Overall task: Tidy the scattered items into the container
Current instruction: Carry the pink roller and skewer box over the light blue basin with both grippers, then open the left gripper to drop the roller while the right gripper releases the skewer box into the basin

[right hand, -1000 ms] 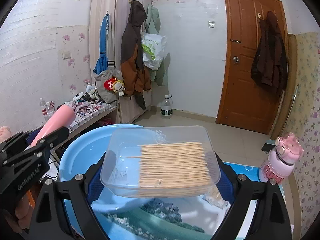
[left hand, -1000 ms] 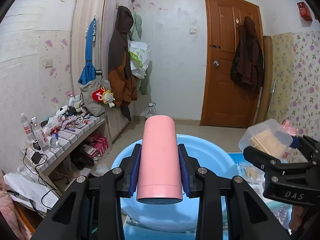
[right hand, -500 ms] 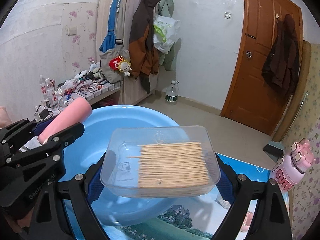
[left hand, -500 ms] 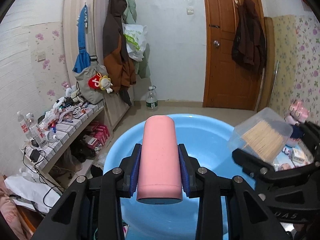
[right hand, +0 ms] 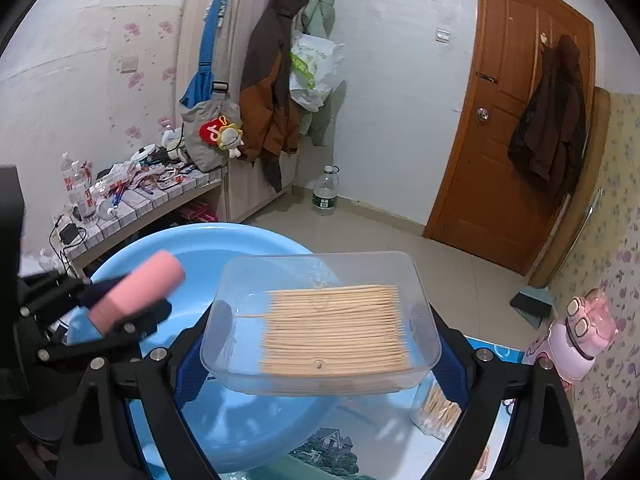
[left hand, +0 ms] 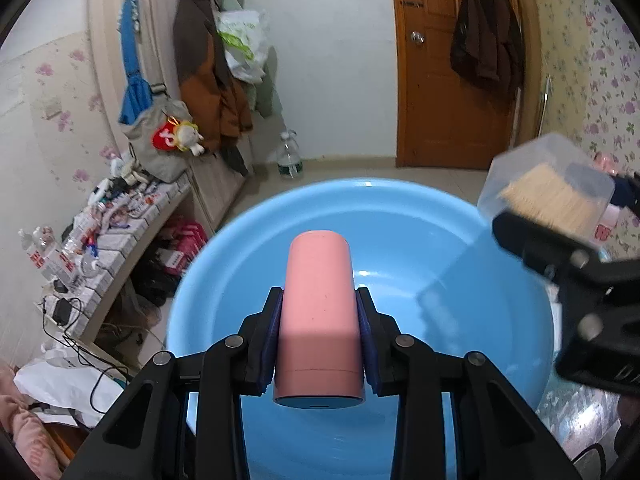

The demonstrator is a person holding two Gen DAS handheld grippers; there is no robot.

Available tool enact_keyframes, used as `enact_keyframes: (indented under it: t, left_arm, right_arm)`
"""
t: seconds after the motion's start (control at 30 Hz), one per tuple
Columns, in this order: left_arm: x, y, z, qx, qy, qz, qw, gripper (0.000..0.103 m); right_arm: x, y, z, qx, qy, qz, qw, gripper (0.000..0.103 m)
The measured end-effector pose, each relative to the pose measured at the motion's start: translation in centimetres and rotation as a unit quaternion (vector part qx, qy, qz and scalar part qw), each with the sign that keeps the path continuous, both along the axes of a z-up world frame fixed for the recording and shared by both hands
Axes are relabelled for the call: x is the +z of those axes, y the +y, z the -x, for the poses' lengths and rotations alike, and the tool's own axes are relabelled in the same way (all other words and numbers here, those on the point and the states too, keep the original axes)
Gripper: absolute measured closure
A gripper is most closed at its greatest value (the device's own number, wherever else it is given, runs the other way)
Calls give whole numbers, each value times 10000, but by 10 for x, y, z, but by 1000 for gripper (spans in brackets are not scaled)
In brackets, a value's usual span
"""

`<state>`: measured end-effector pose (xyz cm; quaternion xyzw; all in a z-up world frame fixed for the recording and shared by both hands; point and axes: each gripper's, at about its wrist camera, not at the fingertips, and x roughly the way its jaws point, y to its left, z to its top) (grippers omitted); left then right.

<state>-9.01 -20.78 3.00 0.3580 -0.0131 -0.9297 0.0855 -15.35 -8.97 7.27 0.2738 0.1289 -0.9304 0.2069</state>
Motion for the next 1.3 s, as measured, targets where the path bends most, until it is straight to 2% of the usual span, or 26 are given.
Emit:
enact_keyframes:
  t: [0.3, 0.4, 0.77, 1.23, 1.3]
  left_arm:
    - [-18, 8, 8, -49, -454, 30, 9990, 70]
    - [-24, 6, 10, -29, -591, -86, 9982, 70]
    - [-30, 6, 9, -100, -736, -187, 9971, 70]
    - [-26, 3, 5, -235, -674, -177, 9973, 69]
    - [-22, 3, 2, -235, -576, -134, 9980, 62]
  right_arm:
    - [-4, 1, 1, -29, -69, 5, 10000, 10]
    - [-8, 0, 1, -21, -98, -13, 9999, 10]
    - [-13, -3, -1, 12, -129, -88, 9999, 10]
    - [-13, -16, -2, 35, -185, -150, 9997, 10]
    - [-14, -16, -3, 56, -201, -154, 9997, 10]
